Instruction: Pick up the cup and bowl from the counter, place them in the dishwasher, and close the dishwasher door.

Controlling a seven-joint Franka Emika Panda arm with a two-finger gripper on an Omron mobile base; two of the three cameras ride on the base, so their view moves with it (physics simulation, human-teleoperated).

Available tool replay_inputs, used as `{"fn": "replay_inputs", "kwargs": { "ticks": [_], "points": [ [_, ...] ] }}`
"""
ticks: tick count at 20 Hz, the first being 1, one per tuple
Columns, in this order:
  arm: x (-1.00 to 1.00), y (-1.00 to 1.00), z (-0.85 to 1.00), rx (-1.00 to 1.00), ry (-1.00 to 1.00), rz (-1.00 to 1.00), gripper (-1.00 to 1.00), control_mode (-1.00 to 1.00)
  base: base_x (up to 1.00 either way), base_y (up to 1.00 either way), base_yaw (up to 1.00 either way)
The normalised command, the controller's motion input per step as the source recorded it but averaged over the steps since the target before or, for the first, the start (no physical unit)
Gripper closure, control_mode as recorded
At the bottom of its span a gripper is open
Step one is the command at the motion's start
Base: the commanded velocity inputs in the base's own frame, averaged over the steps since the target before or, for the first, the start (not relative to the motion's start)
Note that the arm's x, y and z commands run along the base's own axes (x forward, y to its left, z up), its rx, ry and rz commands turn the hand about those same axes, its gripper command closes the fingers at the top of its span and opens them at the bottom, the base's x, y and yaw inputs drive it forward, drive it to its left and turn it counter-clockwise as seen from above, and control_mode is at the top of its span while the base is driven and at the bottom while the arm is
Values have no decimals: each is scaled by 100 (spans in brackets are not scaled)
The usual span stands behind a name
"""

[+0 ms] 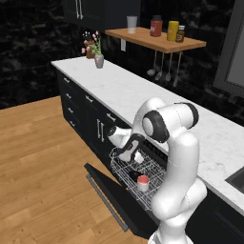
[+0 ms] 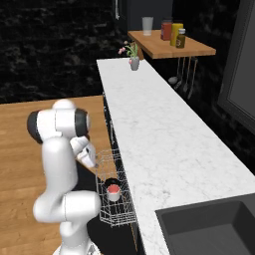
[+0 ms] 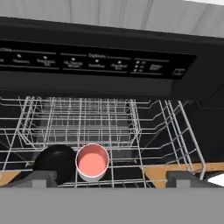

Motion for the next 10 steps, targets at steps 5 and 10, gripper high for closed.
{"fn": "replay_inputs", "kwargs": {
  "ticks": [5,10],
  "points": [
    [-68,78,31,0,-20,-1,-100,-100,0,0,0],
    [-45,71,6,1,-10,-10,-100,-100,0,0,0]
  ]
}}
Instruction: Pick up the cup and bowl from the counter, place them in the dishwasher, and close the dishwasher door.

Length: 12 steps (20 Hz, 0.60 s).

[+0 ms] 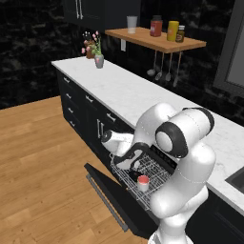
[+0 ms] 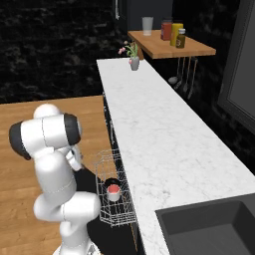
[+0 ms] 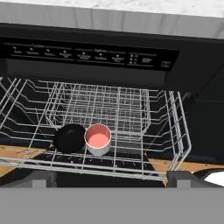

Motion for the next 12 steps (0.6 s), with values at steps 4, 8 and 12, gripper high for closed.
{"fn": "replay_inputs", "kwargs": {
  "ticks": [4,8,12],
  "points": [
    [-33,54,-2,5,0,-14,-100,-100,0,0,0],
    [-22,49,-18,8,-1,-14,-100,-100,0,0,0],
    [-1,16,-28,4,-8,-1,-100,-100,0,0,0]
  ]
}}
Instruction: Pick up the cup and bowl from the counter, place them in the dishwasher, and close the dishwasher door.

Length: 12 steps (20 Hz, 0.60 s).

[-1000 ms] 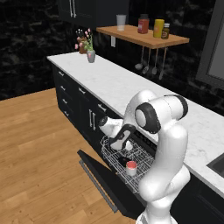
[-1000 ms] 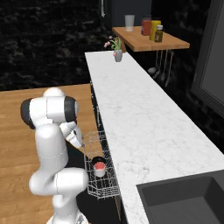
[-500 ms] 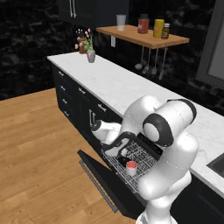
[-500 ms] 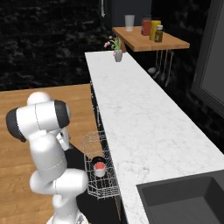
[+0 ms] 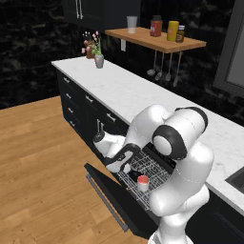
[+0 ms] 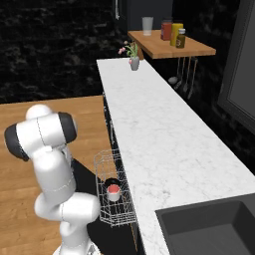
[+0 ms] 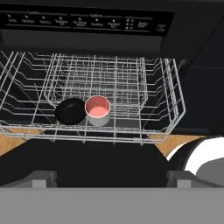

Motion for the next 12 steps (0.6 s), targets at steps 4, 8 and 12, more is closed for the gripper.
{"fn": "replay_inputs", "kwargs": {
  "ticks": [4,8,12],
  "points": [
    [8,0,-29,0,-4,0,-100,-100,0,0,0],
    [23,0,-38,0,0,-2,-100,-100,0,0,0],
    [26,1,-39,7,0,-8,-100,-100,0,0,0]
  ]
}}
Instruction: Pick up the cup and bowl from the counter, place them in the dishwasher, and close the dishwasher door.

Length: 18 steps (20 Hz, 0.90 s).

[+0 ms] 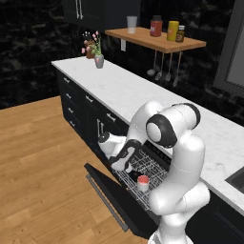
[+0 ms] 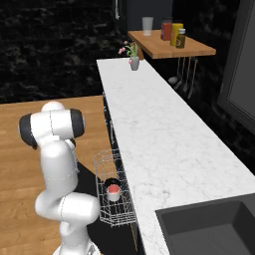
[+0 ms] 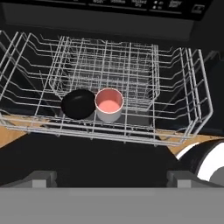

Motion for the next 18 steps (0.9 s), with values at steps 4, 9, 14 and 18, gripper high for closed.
{"fn": "replay_inputs", "kwargs": {
  "ticks": [4,9,14,18],
  "points": [
    [29,18,-44,3,0,-10,-100,-100,0,0,0],
    [30,31,-50,0,0,-11,-100,-100,0,0,0],
    [19,22,-54,0,0,-12,-100,-100,0,0,0],
    [6,0,-57,0,0,-12,-100,-100,0,0,0]
  ]
}}
